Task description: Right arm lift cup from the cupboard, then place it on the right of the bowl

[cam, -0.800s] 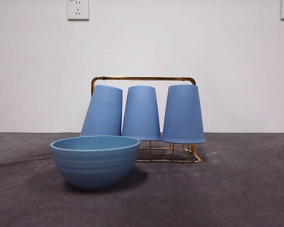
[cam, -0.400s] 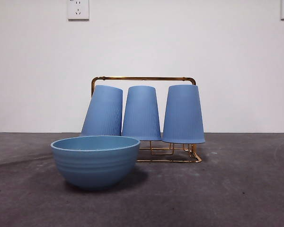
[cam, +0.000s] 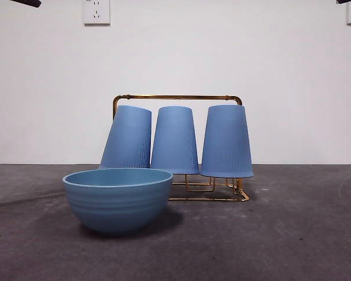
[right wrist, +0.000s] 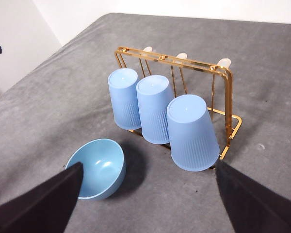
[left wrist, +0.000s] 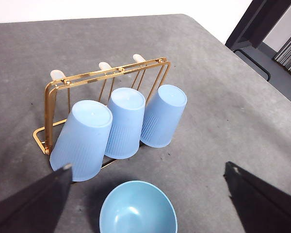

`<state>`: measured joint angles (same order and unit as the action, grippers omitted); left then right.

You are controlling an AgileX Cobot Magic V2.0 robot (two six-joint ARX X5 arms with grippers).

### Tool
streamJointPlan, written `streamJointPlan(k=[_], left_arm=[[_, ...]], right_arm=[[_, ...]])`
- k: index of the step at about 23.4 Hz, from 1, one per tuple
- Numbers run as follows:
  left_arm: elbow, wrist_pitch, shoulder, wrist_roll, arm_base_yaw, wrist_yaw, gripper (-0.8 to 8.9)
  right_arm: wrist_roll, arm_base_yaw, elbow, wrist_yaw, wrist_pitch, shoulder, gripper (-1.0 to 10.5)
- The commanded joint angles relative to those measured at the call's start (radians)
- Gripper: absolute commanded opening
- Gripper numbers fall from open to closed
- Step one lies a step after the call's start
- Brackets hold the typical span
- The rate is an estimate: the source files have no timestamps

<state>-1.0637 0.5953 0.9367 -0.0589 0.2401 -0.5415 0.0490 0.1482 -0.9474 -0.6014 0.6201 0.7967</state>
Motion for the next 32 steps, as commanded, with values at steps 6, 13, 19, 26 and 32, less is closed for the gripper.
streamJointPlan(k=[6,13,19,26,32], left_arm=[[-0.022,0.058,0.003,-0.012,0.003,-0.006,5.28],[-0.022,0.156,0.002,-0.010,0.003,-0.006,5.28],[-0.022,0.199,0.003,0.022,0.003,-0.006,5.23],[-0.022,0.209,0.003,0.025,0.040,-0.006,5.23],[-0.022,0.214,0.003,0.026,0.061,-0.006,5.23]], right_arm=[[0.071,0.073,-0.023,0.018,-0.022,0.075,5.4],[0.118,0.171,-0.184,0.118,0.076,0.323,5.4],[0.118,0.251,-0.457,0.287,0.224,0.649,5.4],[0.073,0.279,-0.777,0.443,0.388,0.965,5.4],[0.072,0.295,-0.922,0.462,0.472,1.093,5.4]])
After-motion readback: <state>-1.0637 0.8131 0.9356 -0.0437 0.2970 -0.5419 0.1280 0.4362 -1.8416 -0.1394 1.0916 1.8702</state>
